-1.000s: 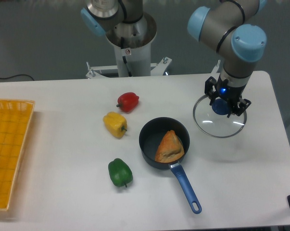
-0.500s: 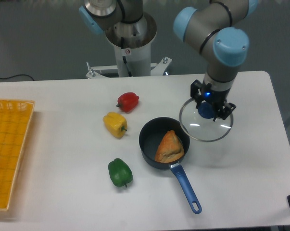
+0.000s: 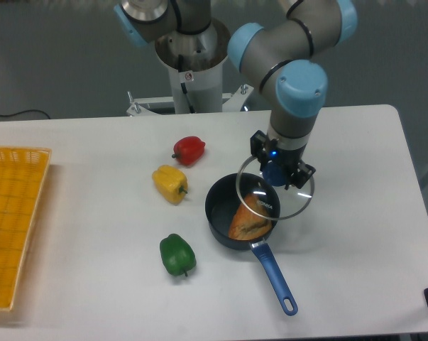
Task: Close the pot lid
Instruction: 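Carry the glass lid over the black saucepan and lower it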
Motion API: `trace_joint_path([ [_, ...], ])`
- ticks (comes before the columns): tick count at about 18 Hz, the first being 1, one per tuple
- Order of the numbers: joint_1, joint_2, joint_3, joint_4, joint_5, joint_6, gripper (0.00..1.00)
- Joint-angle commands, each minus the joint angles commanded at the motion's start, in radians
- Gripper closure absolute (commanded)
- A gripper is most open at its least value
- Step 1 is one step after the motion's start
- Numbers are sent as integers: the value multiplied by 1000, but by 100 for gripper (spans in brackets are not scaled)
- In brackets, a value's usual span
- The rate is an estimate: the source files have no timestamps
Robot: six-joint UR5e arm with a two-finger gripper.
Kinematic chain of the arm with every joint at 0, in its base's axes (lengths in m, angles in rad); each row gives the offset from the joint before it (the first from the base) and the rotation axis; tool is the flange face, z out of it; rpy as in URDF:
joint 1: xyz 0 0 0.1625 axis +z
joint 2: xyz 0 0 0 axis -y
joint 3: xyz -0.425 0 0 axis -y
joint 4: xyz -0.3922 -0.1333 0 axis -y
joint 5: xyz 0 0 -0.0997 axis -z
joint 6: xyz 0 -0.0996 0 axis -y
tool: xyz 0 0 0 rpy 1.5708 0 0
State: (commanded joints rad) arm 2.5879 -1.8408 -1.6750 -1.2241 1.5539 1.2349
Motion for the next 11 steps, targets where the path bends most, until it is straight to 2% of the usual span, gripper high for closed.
trace_joint_path([
  [4, -14, 0, -40, 69, -3, -35, 35],
  [11, -35, -9, -43, 89, -5, -71, 36],
])
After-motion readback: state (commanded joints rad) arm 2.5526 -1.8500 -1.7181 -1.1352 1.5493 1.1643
